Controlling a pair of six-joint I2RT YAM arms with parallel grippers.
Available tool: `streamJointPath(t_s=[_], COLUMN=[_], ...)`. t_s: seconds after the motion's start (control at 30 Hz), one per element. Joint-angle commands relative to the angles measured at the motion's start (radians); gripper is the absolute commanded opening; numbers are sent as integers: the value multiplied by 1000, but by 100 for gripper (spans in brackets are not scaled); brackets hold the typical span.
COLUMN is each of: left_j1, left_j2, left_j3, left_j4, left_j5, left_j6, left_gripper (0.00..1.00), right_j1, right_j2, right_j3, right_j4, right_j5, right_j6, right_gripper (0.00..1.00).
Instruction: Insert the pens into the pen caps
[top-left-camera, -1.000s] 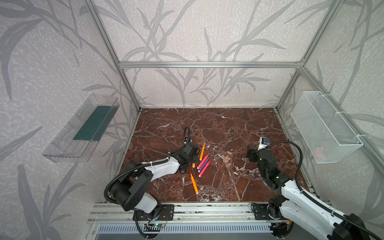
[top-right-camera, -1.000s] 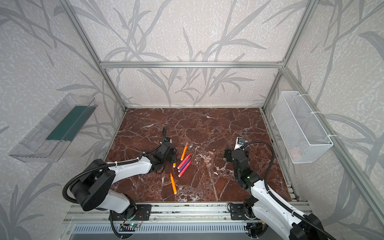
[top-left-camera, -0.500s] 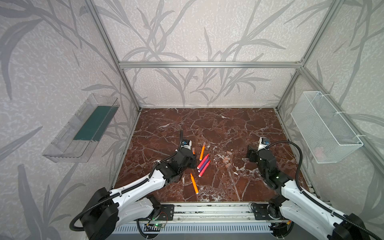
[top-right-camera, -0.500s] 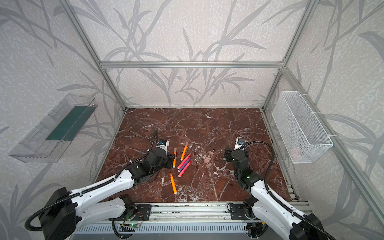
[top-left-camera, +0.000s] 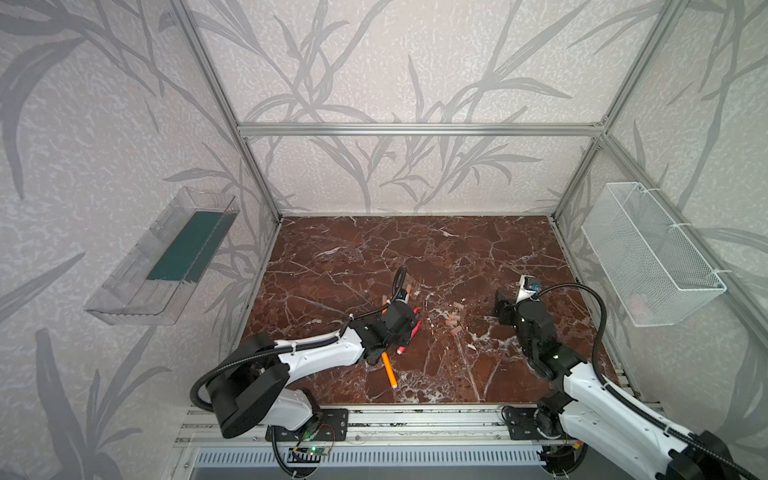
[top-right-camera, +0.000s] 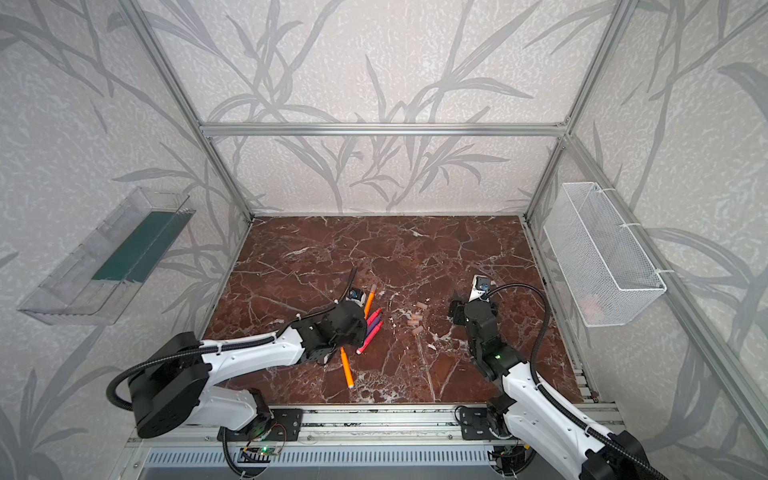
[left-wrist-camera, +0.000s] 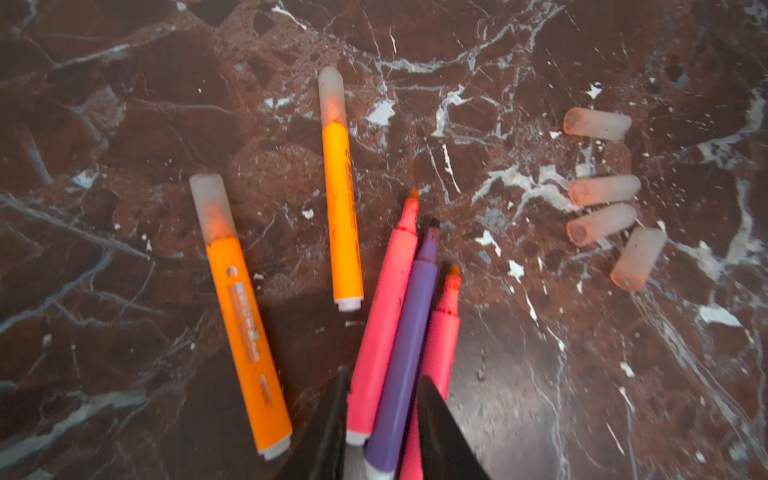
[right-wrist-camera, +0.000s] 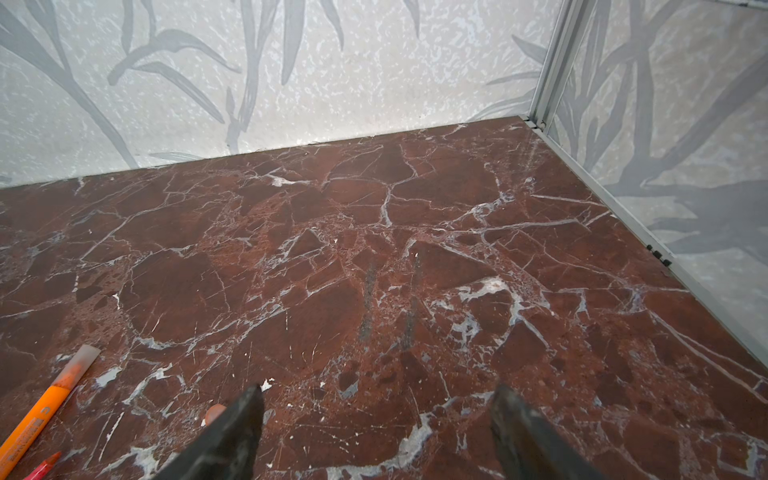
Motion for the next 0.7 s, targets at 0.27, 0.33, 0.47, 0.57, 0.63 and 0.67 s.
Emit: streamJointPath(t_s=[0.27,0.33,0.47,0.57,0.63,0.67], left_j1=[-1,-1,-2,-2,-1,-1], left_j2=[123,134,171,203,218,223], left_j3=[101,106,124,151,160,160], left_j4=[-28,-31,-35,-75,-86,-86], left_j5=[-16,-18,-21,-53,-64,-63], left_j6=[7,9,8,2,-3,-3], left_gripper=[30,30,27,25,24,23], right_j1=[-4,-4,-4,-4,-4,-4], right_j2=[-6,-7,-7,-8,-9,-7], right_j3=[-6,-7,-7,-7,-8,-8], right_j4=[25,24,26,26,26,26], right_j5=[-8,-8,-7,-8,-9,-9], right_j6=[-11,-11,-11,-11,-11,-12], right_gripper=[84,84,84,84,84,84])
